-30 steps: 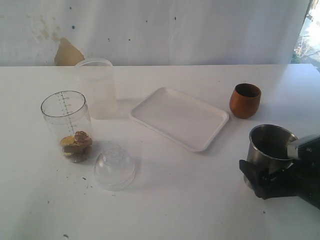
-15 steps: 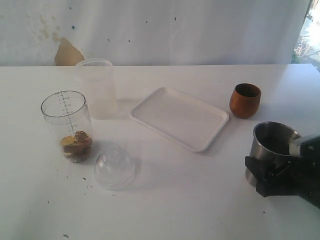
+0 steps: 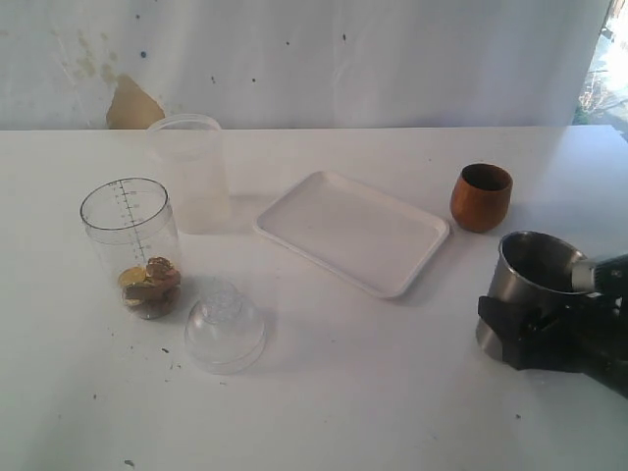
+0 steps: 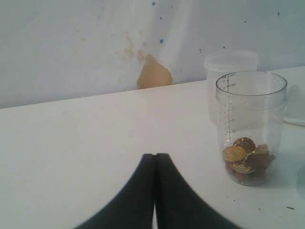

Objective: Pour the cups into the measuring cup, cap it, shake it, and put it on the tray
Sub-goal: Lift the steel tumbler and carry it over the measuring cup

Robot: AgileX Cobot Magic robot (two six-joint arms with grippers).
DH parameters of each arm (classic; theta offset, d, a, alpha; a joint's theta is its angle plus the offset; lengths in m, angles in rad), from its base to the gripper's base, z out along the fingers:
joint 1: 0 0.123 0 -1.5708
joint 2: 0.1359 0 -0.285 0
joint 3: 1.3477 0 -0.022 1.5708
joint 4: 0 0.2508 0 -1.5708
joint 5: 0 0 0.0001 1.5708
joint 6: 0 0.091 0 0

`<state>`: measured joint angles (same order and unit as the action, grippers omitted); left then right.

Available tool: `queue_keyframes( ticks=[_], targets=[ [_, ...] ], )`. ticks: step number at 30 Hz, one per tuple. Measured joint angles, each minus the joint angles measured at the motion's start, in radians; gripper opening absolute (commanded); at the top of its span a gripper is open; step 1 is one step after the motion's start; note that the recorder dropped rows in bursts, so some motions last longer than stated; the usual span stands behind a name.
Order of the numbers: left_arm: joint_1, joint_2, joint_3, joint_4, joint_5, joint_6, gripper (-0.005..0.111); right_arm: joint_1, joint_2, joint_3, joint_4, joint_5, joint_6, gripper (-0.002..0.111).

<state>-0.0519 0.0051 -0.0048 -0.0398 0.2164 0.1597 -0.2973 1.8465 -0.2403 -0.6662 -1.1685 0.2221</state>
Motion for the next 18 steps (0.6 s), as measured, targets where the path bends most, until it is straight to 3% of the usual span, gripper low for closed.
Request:
queue_keyframes(
  ticks=[4,7,9,18],
  targets=[
    [0.0,0.0,0.0,0.0,0.0,0.0,0.0,0.004,-0.101,-0.083,-0.066,0.027,0.173,0.0],
    [0.0,0.0,0.0,0.0,0.0,0.0,0.0,0.065,-0.172,-0.159,-0.081,0.173,0.267,0.0],
    [0.0,0.0,0.0,0.0,0.0,0.0,0.0,0.161,-0.201,-0.227,-0.101,0.314,0.3,0.0],
    [0.0,0.0,0.0,0.0,0.0,0.0,0.0,0.484,-0.201,-0.555,-0.111,0.619,0.401,0.0]
  ],
)
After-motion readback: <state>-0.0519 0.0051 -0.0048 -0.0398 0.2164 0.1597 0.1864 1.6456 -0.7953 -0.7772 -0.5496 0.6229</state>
